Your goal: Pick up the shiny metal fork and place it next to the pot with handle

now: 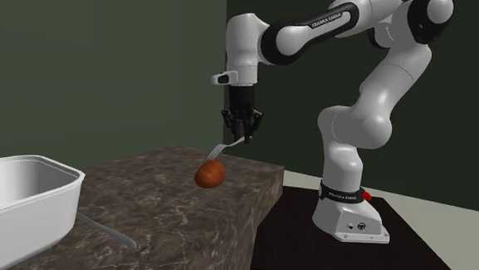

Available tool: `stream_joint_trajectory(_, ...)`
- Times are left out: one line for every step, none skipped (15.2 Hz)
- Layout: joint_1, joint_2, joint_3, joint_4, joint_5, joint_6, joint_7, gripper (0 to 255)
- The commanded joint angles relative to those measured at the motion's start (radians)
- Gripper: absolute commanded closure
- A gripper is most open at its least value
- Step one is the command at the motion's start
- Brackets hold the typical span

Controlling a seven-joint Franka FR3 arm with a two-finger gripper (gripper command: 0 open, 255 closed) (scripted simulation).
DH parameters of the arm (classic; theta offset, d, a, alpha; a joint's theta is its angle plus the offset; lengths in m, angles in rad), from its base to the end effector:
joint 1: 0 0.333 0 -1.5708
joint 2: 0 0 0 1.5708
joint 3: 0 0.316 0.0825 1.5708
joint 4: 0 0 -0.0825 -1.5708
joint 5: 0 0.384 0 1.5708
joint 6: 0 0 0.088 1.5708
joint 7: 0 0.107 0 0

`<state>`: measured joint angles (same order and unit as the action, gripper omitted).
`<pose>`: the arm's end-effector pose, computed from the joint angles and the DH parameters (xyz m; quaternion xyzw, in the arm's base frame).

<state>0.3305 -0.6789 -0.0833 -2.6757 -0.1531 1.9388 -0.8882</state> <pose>0.3242 0.0719 0.4347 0.8200 0.5699 -0.0412 0.0334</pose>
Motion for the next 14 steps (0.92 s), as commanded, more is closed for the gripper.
stream_joint_trajectory(0.002, -0.008, 0.003, 0.023, 0.004, -0.031, -0.001, 255)
stream_joint_trajectory(0.002, -0.011, 0.004, 0.034, 0.005, -0.046, -0.002, 255)
stream_joint_trajectory(0.003, -0.015, 0.005, 0.046, 0.006, -0.061, -0.004, 255)
stream_joint_trajectory(0.003, -0.018, 0.006, 0.057, 0.007, -0.075, -0.005, 255)
stream_joint_trajectory(0.003, -0.02, 0.007, 0.069, 0.008, -0.09, -0.006, 255)
stream_joint_trajectory(0.004, -0.022, 0.007, 0.081, 0.009, -0.104, -0.007, 255)
stream_joint_trajectory(0.004, -0.024, 0.008, 0.093, 0.01, -0.118, -0.009, 255)
stream_joint_trajectory(0.004, -0.026, 0.009, 0.106, 0.011, -0.132, -0.01, 255)
stream_joint_trajectory(0.004, -0.028, 0.01, 0.118, 0.012, -0.146, -0.011, 255)
stream_joint_trajectory(0.005, -0.029, 0.011, 0.131, 0.013, -0.16, -0.012, 255)
stream_joint_trajectory(0.005, -0.03, 0.011, 0.144, 0.014, -0.174, -0.013, 255)
stream_joint_trajectory(0.005, -0.03, 0.012, 0.157, 0.015, -0.187, -0.015, 255)
stream_joint_trajectory(0.005, -0.031, 0.013, 0.17, 0.016, -0.201, -0.016, 255)
stream_joint_trajectory(0.006, -0.031, 0.014, 0.183, 0.017, -0.214, -0.017, 255)
